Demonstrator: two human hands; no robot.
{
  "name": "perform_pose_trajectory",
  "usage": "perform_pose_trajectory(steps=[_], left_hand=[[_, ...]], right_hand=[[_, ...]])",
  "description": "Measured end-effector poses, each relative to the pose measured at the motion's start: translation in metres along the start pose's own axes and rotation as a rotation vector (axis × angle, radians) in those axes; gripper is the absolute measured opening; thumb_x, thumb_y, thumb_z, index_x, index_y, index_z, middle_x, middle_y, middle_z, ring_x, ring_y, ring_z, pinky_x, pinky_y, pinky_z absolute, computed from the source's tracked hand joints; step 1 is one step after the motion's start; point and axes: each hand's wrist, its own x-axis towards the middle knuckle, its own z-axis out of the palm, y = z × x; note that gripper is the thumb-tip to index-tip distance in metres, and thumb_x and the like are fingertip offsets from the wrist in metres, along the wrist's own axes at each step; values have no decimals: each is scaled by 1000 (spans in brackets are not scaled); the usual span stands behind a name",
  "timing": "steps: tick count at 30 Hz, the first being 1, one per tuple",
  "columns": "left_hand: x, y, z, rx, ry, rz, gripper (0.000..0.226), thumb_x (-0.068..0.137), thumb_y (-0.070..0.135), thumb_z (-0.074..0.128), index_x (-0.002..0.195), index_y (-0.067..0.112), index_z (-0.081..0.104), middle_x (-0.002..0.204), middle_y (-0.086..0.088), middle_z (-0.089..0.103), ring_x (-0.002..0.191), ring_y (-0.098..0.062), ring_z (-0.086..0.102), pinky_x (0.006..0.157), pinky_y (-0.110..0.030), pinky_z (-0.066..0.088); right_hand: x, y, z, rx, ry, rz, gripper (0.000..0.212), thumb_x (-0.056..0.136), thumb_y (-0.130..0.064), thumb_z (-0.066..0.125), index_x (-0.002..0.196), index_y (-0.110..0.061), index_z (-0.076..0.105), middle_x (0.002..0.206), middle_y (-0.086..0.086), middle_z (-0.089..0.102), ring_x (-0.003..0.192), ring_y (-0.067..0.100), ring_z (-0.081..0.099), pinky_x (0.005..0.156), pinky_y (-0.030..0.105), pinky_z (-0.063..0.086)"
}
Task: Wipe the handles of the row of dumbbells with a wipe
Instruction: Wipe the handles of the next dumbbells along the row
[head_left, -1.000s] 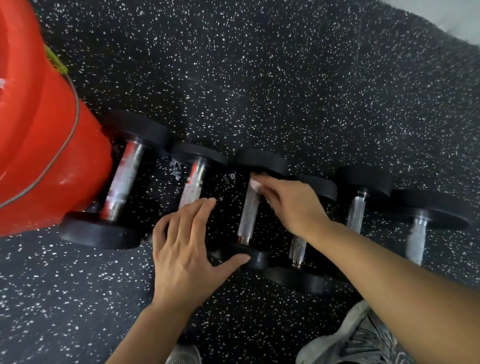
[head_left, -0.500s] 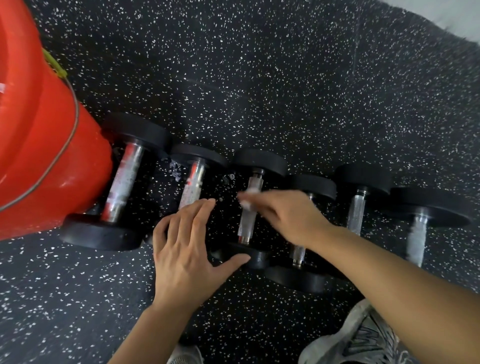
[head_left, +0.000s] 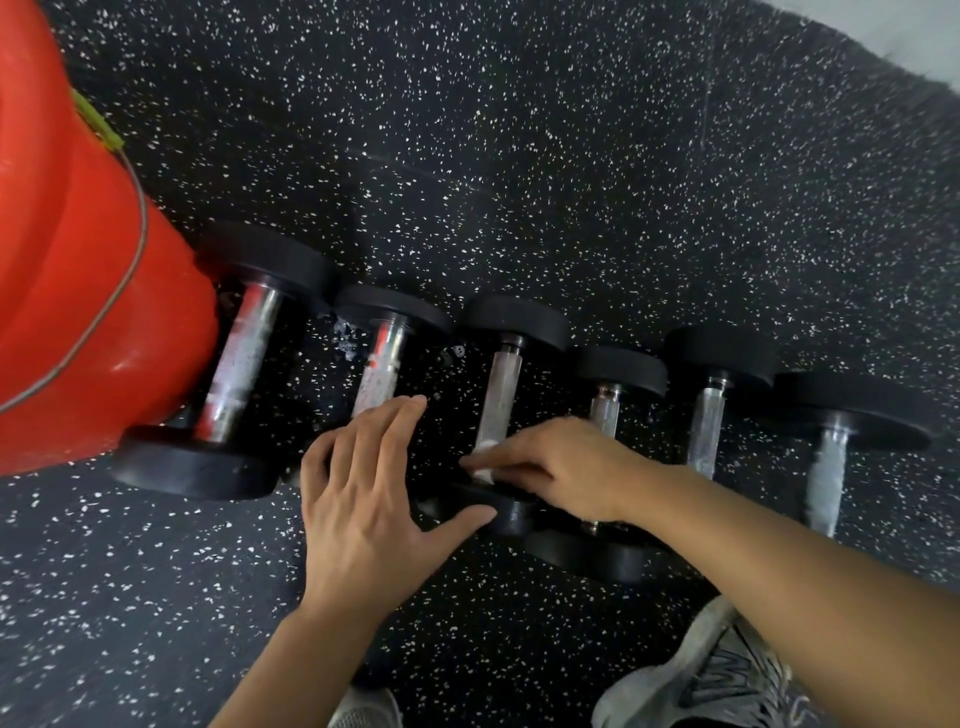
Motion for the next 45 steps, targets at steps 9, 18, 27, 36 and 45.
perform_pose_trajectory(steps=[9,18,27,36,45], left_hand=[[1,0,-2,-11,2,7,104,76,86,62,148,12,48,145,-4,58,132,-26,55,114,-45,30],[0,1,-1,-3,-29,-13,106,75,87,60,150,13,47,147,-3,56,134,-26,53,115,-45,29],[1,1,-4,7,-71,-48,109,69,83,70,151,16,44,147,-3,55,136,-25,51,115,-44,29],[7,26,0,-118,-114,-13,102,76,77,64,156,19,35,154,-3,44,142,-24,41,122,-44,27],[7,65,16,-198,-157,154,101,82,80,60,156,17,34,153,-5,45,144,-24,42,118,-43,28]], right_hand=[[19,5,2,46,447,156,39,107,-44,43,144,-55,44,137,-11,67,122,15,65,100,37,54],[-4,-2,8,77,135,4,39,101,-51,42,139,-52,53,140,-15,64,128,8,60,108,35,49],[7,7,5,69,380,83,44,100,-55,34,142,-57,44,139,-12,65,125,13,64,104,36,53],[-7,0,-1,-16,100,-22,37,104,-50,42,140,-55,51,140,-16,63,128,9,59,104,31,47],[-73,61,-11,7,445,175,39,107,-41,43,146,-47,45,67,-20,62,60,-4,61,64,23,50]])
